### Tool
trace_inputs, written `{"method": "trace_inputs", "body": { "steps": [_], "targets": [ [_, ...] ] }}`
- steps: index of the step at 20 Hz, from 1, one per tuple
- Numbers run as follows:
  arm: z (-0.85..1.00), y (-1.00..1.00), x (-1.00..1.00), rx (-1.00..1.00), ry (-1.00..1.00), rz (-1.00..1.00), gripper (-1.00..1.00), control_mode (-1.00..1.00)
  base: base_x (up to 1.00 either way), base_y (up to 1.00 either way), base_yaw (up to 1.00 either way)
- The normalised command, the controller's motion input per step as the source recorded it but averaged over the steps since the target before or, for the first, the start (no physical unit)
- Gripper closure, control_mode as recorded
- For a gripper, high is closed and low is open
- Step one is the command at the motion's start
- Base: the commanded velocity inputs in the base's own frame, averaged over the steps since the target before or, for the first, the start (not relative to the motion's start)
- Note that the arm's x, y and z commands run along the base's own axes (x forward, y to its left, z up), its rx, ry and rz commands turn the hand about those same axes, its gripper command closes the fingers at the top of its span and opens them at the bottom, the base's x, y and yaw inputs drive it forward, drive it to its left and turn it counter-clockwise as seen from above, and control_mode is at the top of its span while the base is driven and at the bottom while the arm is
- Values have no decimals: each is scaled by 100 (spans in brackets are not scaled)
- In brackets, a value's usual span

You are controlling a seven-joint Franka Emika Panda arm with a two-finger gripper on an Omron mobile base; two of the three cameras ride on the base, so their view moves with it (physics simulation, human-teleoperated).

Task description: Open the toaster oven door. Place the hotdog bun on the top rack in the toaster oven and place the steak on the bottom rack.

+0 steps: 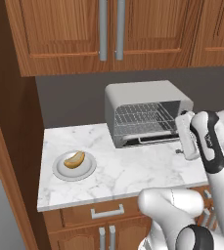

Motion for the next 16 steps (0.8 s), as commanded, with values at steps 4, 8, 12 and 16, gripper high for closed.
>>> {"method": "trace_inputs", "body": {
  "steps": [4, 8, 12, 16],
  "targets": [
    [1, 0, -47, 3, -8, 8, -100, -100, 0, 0, 0],
    [8, 0, -26, -4, -2, 9, -100, -100, 0, 0, 0],
    [14, 0, -6, -14, 0, 14, -100, -100, 0, 0, 0],
    [7, 1, 5, -14, 2, 27, -100, -100, 0, 0, 0]
  ]
}}
